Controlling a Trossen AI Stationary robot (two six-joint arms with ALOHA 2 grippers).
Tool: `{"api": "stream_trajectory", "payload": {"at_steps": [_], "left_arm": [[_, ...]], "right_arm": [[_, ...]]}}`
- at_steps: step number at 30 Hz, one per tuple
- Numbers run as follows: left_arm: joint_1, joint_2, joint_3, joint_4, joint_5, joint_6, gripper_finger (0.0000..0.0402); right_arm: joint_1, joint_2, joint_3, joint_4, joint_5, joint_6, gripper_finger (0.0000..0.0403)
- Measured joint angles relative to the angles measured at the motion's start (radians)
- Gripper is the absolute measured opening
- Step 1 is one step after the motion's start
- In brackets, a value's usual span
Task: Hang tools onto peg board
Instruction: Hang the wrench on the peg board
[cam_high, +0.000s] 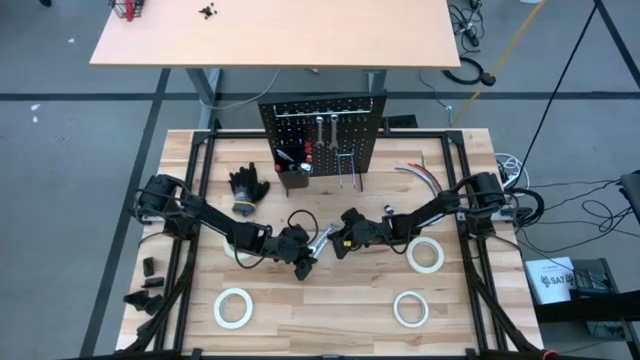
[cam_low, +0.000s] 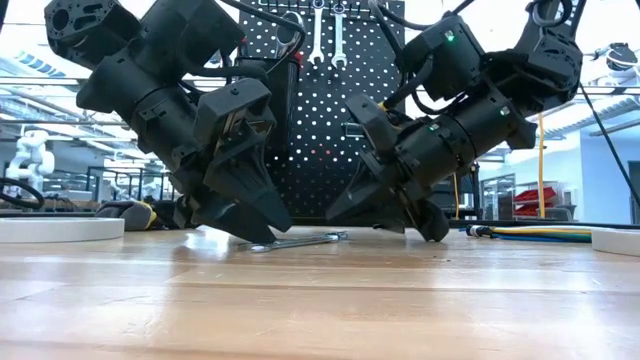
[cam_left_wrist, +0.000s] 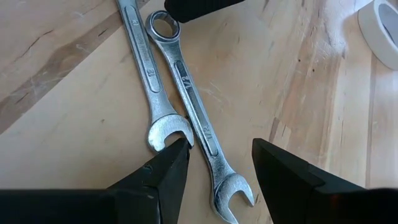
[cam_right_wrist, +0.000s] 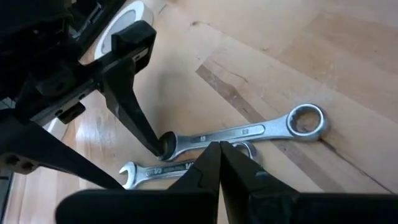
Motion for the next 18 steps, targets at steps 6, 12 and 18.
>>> {"api": "stream_trajectory", "payload": {"at_steps": [6,12,18], "left_arm": [[0.0,0.0,0.0,-0.001,-0.001,0.0,0.0186],[0.0,-0.002,0.0,-0.003,-0.001,-0.007,0.0186],[0.0,-0.003,0.001,-0.004,0.002,-0.01,0.0186]], "right_arm": [[-0.011,-0.002,0.006,-0.048,0.022,0.013,0.0],[-0.012,0.002,0.07,-0.184,0.055,-0.047,0.0],[-0.013,0.003,0.132,-0.312,0.078,-0.075,0.0]]}}
